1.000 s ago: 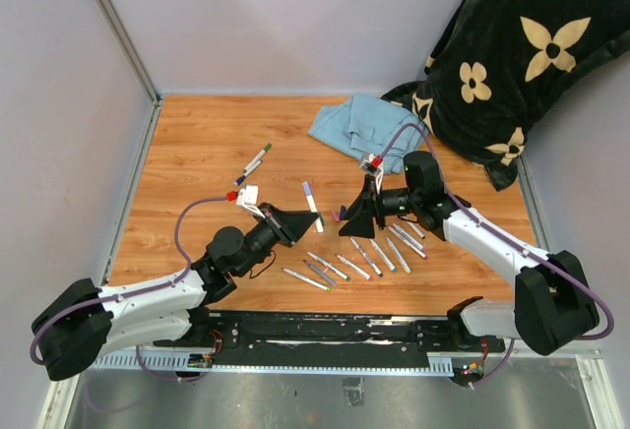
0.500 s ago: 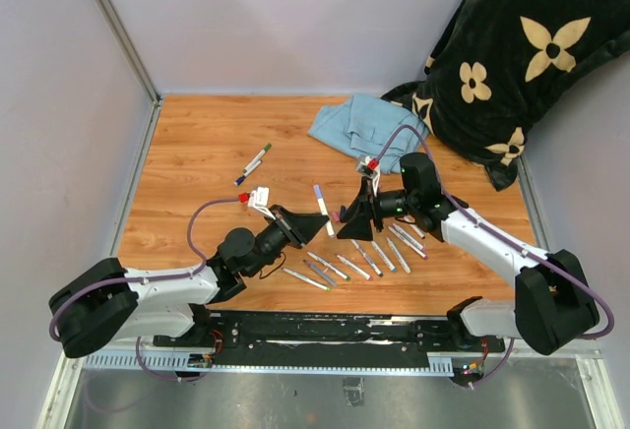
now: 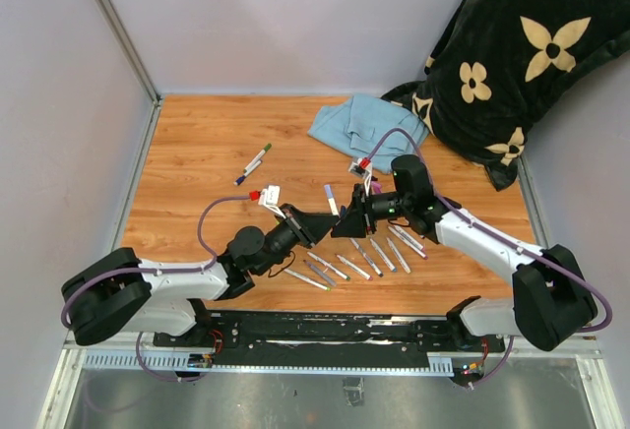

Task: Open the pen caps
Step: Pick up the pen from the center of the board, then open the pen cap from the pen, then place the pen cap at the center of the board, then place the pen at the center of the board.

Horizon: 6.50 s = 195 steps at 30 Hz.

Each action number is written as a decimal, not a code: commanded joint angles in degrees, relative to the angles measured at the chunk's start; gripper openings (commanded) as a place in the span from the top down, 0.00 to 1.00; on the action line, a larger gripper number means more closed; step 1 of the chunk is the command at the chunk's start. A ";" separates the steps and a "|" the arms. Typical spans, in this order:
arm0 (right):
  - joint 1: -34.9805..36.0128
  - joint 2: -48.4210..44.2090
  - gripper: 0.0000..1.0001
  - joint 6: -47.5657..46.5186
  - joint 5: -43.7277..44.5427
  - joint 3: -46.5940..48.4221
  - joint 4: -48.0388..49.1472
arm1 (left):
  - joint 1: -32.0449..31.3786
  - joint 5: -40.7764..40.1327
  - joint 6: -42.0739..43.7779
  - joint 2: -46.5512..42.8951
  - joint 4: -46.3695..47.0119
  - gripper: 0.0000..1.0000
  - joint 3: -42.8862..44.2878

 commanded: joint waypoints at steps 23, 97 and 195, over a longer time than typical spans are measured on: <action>-3.66 4.15 0.99 -16.57 -14.31 8.81 -17.00 | 1.29 -5.79 10.71 -20.66 -14.79 0.07 -0.67; -2.38 9.67 0.99 -3.82 -17.66 6.99 -7.47 | 36.78 29.04 -4.19 1.75 3.34 1.00 16.72; -8.81 40.45 0.61 -30.95 24.11 60.28 -50.39 | 33.49 2.15 12.91 23.24 -57.03 0.63 44.85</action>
